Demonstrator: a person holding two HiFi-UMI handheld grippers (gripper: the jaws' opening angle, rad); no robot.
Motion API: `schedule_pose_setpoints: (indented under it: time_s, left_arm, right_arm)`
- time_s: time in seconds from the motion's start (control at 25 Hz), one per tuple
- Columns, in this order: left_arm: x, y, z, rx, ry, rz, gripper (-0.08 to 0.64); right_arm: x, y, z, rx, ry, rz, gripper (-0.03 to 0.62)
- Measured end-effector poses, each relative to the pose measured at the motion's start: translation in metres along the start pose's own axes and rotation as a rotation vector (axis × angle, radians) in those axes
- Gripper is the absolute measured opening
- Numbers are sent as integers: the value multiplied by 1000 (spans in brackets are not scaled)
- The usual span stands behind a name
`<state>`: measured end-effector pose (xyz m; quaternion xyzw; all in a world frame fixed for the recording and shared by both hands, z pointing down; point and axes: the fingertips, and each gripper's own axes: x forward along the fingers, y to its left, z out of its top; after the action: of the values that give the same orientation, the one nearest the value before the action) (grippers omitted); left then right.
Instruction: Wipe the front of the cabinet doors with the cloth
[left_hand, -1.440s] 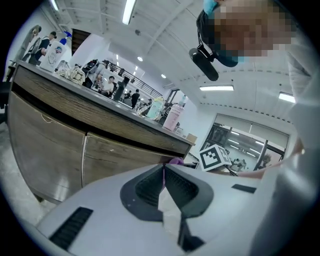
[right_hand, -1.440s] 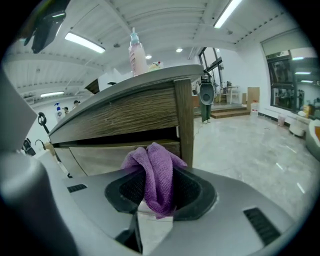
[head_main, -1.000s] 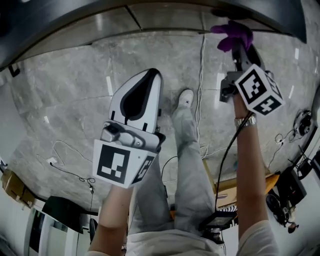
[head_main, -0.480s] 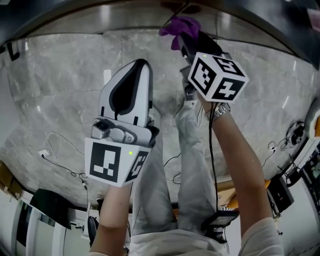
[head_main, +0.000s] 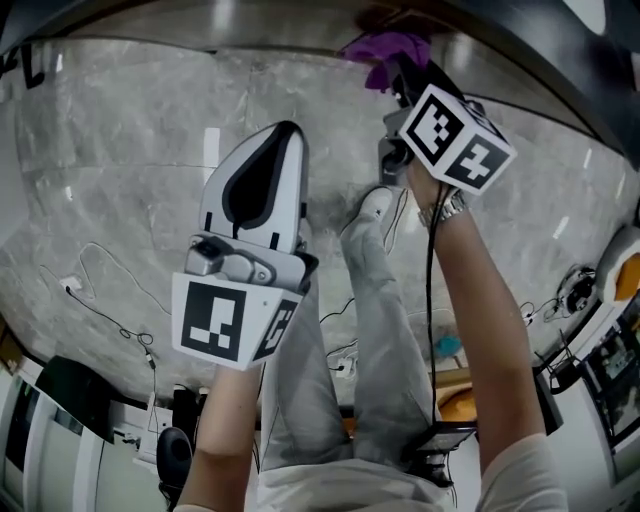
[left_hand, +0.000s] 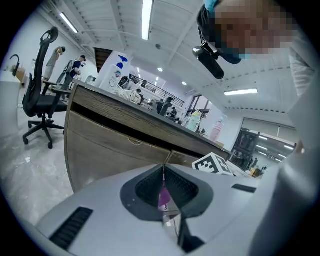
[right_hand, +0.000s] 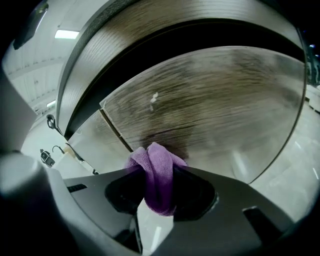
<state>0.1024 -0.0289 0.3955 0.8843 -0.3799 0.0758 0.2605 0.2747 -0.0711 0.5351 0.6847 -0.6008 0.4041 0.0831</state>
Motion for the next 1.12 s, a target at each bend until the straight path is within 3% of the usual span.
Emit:
schedule_pose_setpoints:
  time_s: [0.24, 0.64, 0.88, 1.12]
  left_arm:
    - [16, -44, -13, 11, 15, -26, 17]
    - [63, -138, -41, 25, 60, -124, 17]
    - [83, -173, -58, 32, 91, -165, 17]
    - [87, -186, -62, 43, 104, -204, 17]
  right_arm:
    - [-18, -42, 3, -10, 12, -3, 138]
    - [-62, -161, 15, 0, 11, -87, 138]
    - [-82, -224, 20, 24, 0, -153, 138]
    - [-100, -260, 25, 46, -24, -228, 138]
